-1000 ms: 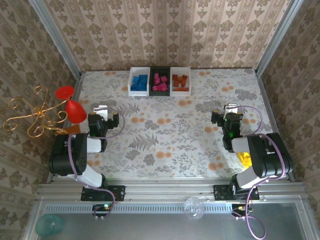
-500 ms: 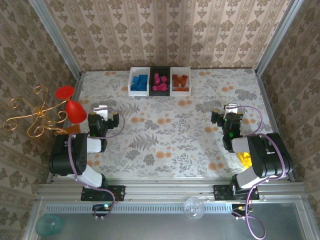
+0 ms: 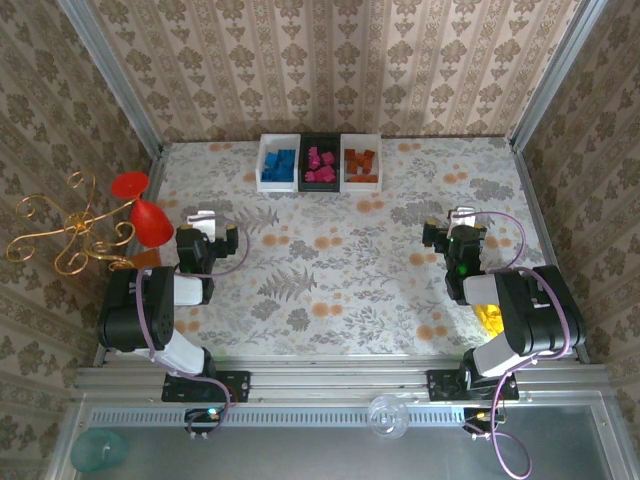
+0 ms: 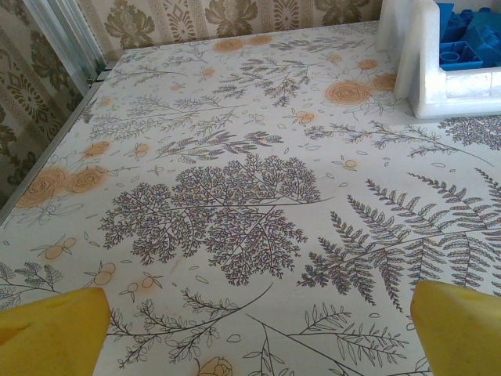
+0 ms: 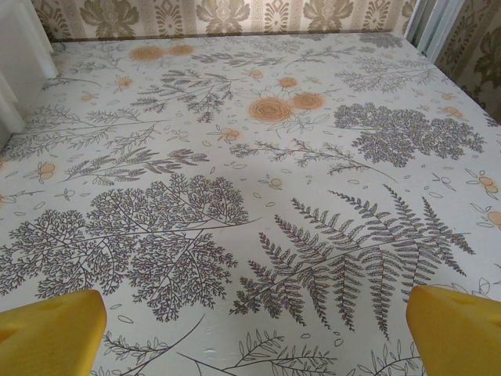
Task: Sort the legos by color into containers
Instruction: Reset both arms
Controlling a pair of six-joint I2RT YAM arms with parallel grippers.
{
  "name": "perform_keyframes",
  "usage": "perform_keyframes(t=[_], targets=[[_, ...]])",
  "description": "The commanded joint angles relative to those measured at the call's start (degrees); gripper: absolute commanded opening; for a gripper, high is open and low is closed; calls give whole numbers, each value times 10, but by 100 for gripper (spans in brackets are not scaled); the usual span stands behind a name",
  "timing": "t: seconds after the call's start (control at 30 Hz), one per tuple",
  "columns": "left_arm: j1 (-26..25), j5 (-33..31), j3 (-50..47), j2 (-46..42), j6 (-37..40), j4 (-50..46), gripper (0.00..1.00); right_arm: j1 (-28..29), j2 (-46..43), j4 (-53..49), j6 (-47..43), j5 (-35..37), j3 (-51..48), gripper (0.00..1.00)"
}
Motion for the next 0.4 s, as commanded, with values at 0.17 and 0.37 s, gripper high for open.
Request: perform_keyframes(t=[0.17, 0.37], targets=[[1, 1, 8, 0, 3, 1, 100, -1, 3, 9, 4, -4, 13, 100], [2, 3, 8, -1, 3, 0, 100, -1, 0, 15, 4, -5, 8, 100]])
